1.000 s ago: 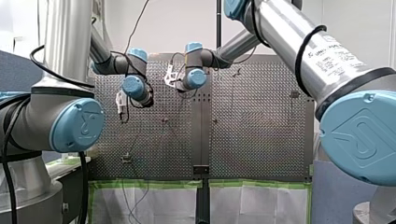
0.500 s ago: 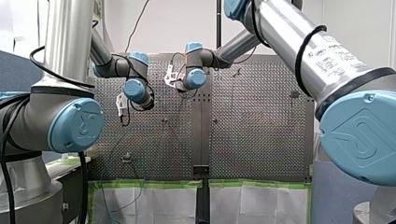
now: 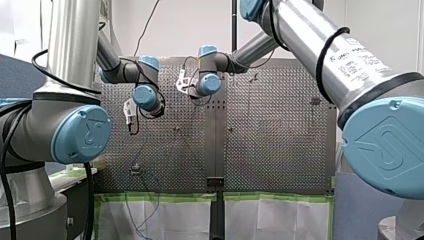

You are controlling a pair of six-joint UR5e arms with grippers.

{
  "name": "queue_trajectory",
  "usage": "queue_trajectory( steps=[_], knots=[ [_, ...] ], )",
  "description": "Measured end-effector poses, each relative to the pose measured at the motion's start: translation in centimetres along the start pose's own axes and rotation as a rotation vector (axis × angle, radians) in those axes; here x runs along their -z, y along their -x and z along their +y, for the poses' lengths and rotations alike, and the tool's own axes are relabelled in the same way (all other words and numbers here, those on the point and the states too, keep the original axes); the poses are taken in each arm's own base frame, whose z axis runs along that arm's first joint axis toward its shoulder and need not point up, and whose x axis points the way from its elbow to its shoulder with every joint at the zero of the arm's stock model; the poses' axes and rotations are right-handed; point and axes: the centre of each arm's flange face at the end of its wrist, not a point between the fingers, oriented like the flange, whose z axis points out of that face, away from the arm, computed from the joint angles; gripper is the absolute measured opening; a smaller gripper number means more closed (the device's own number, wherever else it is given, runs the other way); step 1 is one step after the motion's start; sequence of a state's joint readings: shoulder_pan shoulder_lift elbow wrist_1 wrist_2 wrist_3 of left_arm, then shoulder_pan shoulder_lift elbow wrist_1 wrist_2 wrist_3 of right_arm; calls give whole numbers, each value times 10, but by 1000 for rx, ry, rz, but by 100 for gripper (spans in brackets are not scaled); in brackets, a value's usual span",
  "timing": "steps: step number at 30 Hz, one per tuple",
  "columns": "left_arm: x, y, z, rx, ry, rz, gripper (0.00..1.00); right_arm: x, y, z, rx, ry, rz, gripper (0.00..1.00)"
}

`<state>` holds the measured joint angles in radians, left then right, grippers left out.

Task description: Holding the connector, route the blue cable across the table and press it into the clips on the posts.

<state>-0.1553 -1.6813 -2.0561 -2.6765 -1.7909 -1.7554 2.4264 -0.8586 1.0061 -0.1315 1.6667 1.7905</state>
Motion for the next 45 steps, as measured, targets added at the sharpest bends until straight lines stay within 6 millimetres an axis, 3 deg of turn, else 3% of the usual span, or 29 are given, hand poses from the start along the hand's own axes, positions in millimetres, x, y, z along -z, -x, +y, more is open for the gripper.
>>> queue_trajectory(
  steps=[5,12,23,45],
  knots=[
    [1,-3,1,4,8,-11,51,0,0,0,0,0,0,0],
    [-2,0,2,11,9,-30,51,0,0,0,0,0,0,0],
    [-17,22,0,15,2,-64,51,0,0,0,0,0,0,0],
    [-17,23,0,6,1,-62,53,0,0,0,0,0,0,0]
  ],
)
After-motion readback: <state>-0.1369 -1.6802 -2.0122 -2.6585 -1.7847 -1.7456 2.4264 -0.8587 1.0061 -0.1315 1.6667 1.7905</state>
